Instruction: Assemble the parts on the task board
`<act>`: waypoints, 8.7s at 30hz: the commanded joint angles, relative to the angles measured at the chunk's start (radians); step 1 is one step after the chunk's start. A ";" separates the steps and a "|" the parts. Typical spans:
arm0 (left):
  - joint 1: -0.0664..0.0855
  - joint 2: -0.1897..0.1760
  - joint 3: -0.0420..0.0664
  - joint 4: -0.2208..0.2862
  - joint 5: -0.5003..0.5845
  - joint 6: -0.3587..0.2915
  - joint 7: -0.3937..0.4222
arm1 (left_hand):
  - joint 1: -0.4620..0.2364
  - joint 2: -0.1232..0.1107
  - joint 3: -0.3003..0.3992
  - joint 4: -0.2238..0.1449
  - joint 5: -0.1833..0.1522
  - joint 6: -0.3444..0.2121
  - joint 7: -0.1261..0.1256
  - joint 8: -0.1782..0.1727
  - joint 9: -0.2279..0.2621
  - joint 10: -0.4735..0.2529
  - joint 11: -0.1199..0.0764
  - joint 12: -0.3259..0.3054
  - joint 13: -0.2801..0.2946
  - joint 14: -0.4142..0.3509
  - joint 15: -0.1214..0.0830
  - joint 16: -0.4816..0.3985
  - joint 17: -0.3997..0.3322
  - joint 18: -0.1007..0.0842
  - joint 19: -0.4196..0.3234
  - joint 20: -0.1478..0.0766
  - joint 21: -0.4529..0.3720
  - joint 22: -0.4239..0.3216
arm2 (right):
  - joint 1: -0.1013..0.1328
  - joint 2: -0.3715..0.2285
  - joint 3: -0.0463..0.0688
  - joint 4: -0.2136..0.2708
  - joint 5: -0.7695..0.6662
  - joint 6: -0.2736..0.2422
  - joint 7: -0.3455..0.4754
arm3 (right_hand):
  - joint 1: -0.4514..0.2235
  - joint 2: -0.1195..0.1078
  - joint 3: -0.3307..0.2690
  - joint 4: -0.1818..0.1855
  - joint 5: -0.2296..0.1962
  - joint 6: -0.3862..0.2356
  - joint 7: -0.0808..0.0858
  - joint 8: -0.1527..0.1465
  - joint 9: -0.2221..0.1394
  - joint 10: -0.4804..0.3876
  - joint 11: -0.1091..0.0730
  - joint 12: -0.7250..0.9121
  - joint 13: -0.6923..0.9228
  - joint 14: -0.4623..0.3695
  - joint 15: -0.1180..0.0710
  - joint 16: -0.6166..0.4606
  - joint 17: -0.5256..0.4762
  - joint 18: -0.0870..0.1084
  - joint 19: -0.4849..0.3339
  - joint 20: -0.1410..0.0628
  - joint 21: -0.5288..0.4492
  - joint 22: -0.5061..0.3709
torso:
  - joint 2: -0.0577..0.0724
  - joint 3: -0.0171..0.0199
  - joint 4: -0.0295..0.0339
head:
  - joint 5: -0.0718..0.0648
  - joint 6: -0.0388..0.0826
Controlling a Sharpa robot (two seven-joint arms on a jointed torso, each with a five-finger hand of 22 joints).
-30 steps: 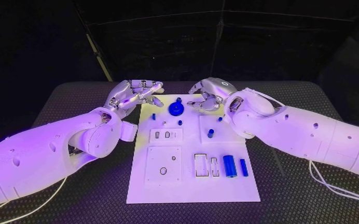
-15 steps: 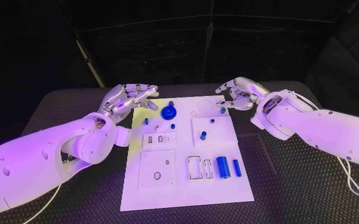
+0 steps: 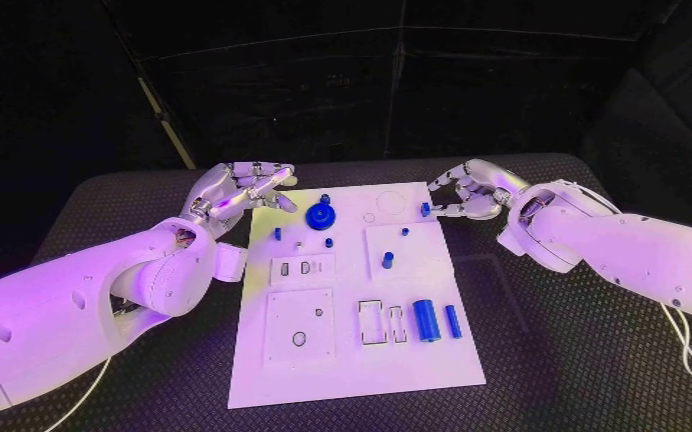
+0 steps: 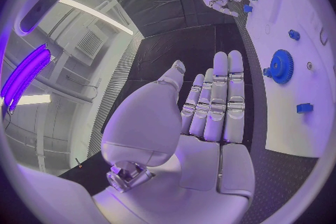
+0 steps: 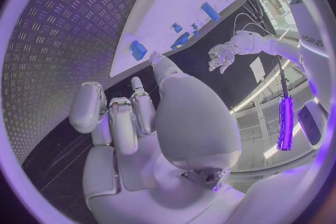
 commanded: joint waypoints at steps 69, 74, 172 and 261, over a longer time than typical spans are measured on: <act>0.001 0.004 0.001 -0.005 -0.003 0.015 -0.001 | 0.000 0.009 -0.008 -0.003 -0.003 0.005 0.001 -0.010 -0.001 0.006 0.001 -0.008 -0.002 -0.011 0.003 -0.002 0.003 0.008 -0.004 -0.001 0.006 0.002 | -0.021 0.084 0.001 -0.081 -0.026 -0.028 0.039 | 0.021 0.119 0.060 -0.061 -0.018 0.252 -0.068 0.067 0.019 0.049 -0.058 0.048 0.124 0.104 -0.042 0.011 0.254 -0.025 0.023 -0.040 0.016 0.029 | -0.003 -0.0001 0.0014 | 0.007 -0.021; 0.001 0.002 0.001 -0.006 -0.003 0.015 -0.001 | 0.000 0.009 -0.008 -0.003 -0.003 0.005 0.001 -0.010 -0.001 0.006 0.001 -0.008 -0.002 -0.011 0.003 -0.002 0.003 0.008 -0.004 -0.001 0.006 0.002 | -0.021 0.083 0.001 -0.068 -0.021 -0.055 0.040 | 0.024 0.128 0.070 -0.067 -0.017 0.257 -0.071 0.067 0.020 0.051 -0.062 0.050 0.128 0.104 -0.046 0.011 0.256 -0.025 0.025 -0.045 0.016 0.030 | -0.004 0.0000 -0.0004 | 0.010 -0.021; 0.002 0.051 0.000 -0.097 -0.003 0.028 -0.007 | 0.002 0.012 -0.011 -0.005 -0.003 0.011 -0.003 -0.012 0.000 0.013 -0.001 -0.011 0.000 -0.014 0.002 -0.004 0.009 0.008 -0.008 0.000 0.007 0.003 | -0.093 0.393 -0.015 0.091 -0.413 0.137 -0.349 | -0.021 0.098 0.079 -0.078 -0.025 0.223 -0.054 0.031 0.009 0.026 -0.049 0.019 0.101 0.102 -0.036 0.008 0.246 -0.025 0.020 -0.040 0.011 0.024 | -0.028 -0.0118 0.0071 | 0.094 -0.097; 0.039 0.056 -0.001 -0.082 -0.780 0.340 -0.842 | -0.242 0.089 -0.305 0.168 -0.003 0.112 -0.152 0.362 0.305 0.257 -0.155 1.021 0.933 0.382 -0.139 1.161 1.253 -0.095 0.306 -0.128 0.904 0.979 | -0.064 0.044 0.181 0.325 0.074 -0.056 -0.084 | -0.018 0.028 -0.055 0.020 -0.028 0.049 -0.001 -0.019 0.006 -0.056 0.000 -0.058 0.011 0.095 0.008 -0.004 0.220 -0.012 -0.016 0.003 -0.026 -0.039 | -0.069 0.0089 0.0036 | 0.122 -0.094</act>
